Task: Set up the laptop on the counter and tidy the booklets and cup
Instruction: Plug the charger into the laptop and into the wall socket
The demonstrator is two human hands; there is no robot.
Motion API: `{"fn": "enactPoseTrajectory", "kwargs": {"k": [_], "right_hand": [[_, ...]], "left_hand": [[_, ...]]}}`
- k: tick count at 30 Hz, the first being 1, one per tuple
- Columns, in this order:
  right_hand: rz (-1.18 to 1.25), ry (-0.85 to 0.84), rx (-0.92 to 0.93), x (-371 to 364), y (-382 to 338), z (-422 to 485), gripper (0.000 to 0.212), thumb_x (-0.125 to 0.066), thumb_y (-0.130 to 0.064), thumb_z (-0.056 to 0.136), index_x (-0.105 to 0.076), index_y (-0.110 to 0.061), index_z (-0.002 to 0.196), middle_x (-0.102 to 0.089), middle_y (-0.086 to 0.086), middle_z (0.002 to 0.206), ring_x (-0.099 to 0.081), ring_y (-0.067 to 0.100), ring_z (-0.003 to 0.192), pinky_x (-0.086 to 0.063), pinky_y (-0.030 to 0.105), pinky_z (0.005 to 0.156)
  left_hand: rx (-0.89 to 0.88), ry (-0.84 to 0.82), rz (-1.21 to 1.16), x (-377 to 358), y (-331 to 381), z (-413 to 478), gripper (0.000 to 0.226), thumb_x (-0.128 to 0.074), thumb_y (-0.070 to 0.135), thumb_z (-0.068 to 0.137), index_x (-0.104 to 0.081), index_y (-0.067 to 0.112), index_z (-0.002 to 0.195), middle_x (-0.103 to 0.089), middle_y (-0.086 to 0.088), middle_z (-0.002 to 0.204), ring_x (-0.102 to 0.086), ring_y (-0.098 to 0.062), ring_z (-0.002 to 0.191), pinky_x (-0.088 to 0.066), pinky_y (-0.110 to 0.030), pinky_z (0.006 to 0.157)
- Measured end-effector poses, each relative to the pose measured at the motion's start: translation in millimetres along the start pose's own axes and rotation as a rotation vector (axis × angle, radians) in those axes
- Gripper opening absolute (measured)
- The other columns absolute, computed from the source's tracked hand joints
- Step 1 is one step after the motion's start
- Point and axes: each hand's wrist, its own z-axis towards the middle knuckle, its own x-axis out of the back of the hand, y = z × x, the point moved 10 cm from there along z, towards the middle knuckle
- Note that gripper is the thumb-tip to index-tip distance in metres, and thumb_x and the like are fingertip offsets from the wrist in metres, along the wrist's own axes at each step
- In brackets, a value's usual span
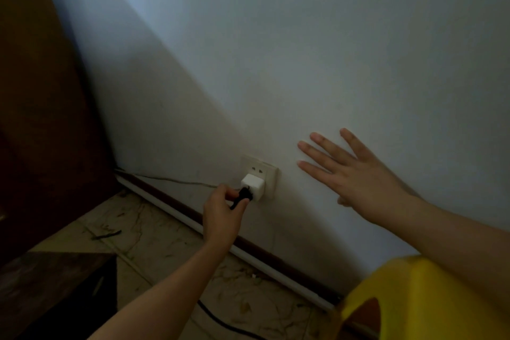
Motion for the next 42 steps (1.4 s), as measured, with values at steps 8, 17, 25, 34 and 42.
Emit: {"fn": "enactPoseTrajectory", "kwargs": {"k": [8, 17, 25, 34, 42], "right_hand": [[0.018, 0.017, 0.006, -5.1, -1.4, 2.1, 0.097, -0.058, -0.024, 0.088, 0.018, -0.021, 0.147, 0.045, 0.009, 0.144, 0.043, 0.029, 0.131, 0.036, 0.053, 0.097], [0.055, 0.027, -0.004, -3.7, -5.9, 5.7, 0.097, -0.061, -0.022, 0.085, 0.012, -0.020, 0.149, 0.042, 0.009, 0.145, 0.044, 0.030, 0.129, 0.038, 0.054, 0.095], [0.098, -0.014, -0.019, 4.6, -8.5, 0.2, 0.094, -0.057, -0.021, 0.088, 0.016, -0.018, 0.148, 0.038, 0.009, 0.148, 0.045, 0.033, 0.127, 0.036, 0.054, 0.094], [0.564, -0.081, -0.019, 81.9, 17.7, -38.7, 0.096, -0.053, -0.057, 0.081, 0.006, -0.027, 0.151, 0.016, 0.003, 0.159, 0.017, 0.025, 0.145, 0.015, 0.049, 0.112], [0.798, 0.126, -0.294, 237.7, 155.9, -74.4, 0.088, -0.035, -0.070, 0.079, 0.012, -0.041, 0.146, 0.028, -0.010, 0.153, 0.020, 0.017, 0.145, 0.007, 0.038, 0.116]], "left_hand": [[-0.075, 0.025, 0.038, 0.3, 1.0, 0.9, 0.017, -0.074, 0.017, 0.077, -0.057, 0.018, 0.077, -0.058, 0.007, 0.081, -0.054, -0.004, 0.069, -0.045, -0.019, 0.058], [-0.022, 0.093, 0.027, -5.8, -0.5, 1.7, 0.022, -0.075, 0.016, 0.075, -0.053, 0.019, 0.072, -0.054, 0.012, 0.076, -0.052, -0.002, 0.070, -0.045, -0.022, 0.057], [0.059, -0.131, 0.190, -0.6, 10.4, -9.7, 0.026, -0.067, 0.033, 0.082, -0.052, 0.027, 0.102, -0.059, 0.005, 0.107, -0.056, -0.010, 0.089, -0.054, -0.036, 0.075], [-0.511, -0.189, 0.459, 105.1, 203.8, -24.7, 0.064, -0.058, 0.055, 0.081, -0.044, 0.028, 0.136, -0.050, 0.007, 0.140, -0.049, -0.015, 0.125, -0.039, -0.034, 0.103], [-0.636, -0.229, 0.512, 199.2, 392.1, -12.0, 0.088, -0.027, 0.080, 0.076, -0.019, 0.030, 0.148, -0.020, 0.010, 0.157, -0.013, -0.009, 0.145, -0.012, -0.031, 0.116]]}}
